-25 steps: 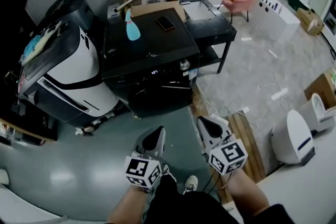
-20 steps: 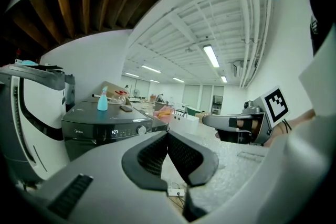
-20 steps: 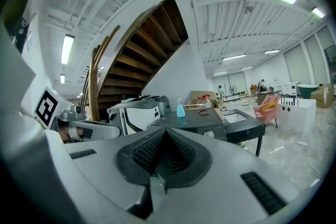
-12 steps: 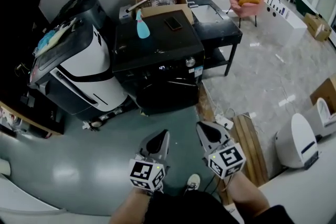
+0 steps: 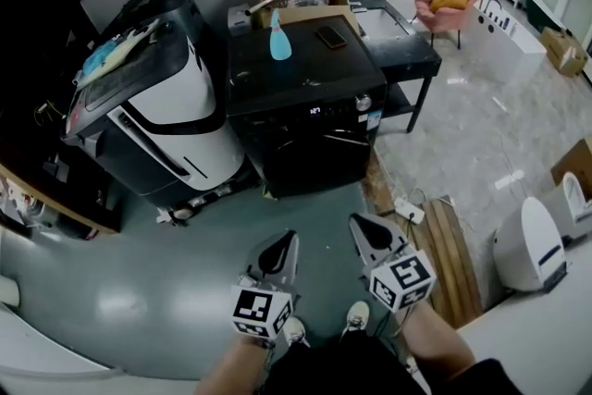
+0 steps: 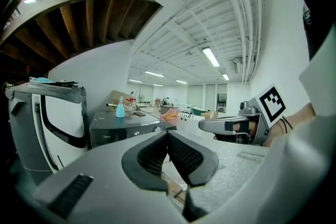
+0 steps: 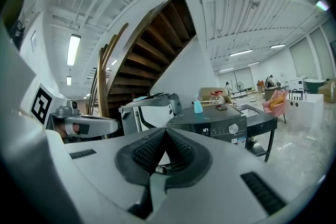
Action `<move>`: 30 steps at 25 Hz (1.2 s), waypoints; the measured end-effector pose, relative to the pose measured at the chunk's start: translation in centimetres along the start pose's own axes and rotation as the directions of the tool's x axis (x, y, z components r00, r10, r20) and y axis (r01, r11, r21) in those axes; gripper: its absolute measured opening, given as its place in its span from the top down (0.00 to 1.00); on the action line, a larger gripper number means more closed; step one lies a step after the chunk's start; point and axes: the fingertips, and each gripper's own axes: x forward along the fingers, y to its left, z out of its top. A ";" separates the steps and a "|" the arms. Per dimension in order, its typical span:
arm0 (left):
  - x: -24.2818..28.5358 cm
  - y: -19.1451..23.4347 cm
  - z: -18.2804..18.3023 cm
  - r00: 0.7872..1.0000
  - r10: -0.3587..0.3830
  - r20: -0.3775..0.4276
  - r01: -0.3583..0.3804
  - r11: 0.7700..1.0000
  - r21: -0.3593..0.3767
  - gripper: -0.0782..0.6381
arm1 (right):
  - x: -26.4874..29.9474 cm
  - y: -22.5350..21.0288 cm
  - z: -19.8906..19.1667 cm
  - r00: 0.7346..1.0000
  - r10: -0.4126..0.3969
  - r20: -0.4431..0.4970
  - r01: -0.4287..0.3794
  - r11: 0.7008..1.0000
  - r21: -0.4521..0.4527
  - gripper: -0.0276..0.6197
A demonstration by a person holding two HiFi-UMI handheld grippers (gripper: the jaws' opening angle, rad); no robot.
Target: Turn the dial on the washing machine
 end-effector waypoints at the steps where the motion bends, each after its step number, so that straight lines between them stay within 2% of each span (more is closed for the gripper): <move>1: -0.5 0.6 -0.1 1.000 -0.006 0.003 0.006 1.000 -0.001 0.88 | 0.2 0.7 0.0 1.000 -0.008 -0.001 0.008 1.000 0.001 0.96; 7: -2.5 3.3 -0.2 0.998 -0.057 0.010 0.058 0.998 -0.021 0.88 | 0.5 3.8 0.4 0.996 -0.084 -0.010 0.084 0.996 0.001 0.96; 13: -2.3 2.2 0.4 0.987 -0.160 0.023 0.160 0.987 -0.009 0.88 | -1.4 3.9 0.4 0.985 -0.174 0.020 0.174 0.985 0.015 0.96; 19: -2.5 1.3 0.6 0.974 -0.225 0.028 0.225 0.974 -0.005 0.88 | -3.2 4.2 0.6 0.969 -0.244 0.021 0.244 0.970 0.026 0.96; 30: -3.5 0.9 1.0 0.967 -0.249 0.048 0.249 0.969 0.007 0.88 | -4.1 5.2 0.3 0.966 -0.256 0.025 0.256 0.966 0.023 0.96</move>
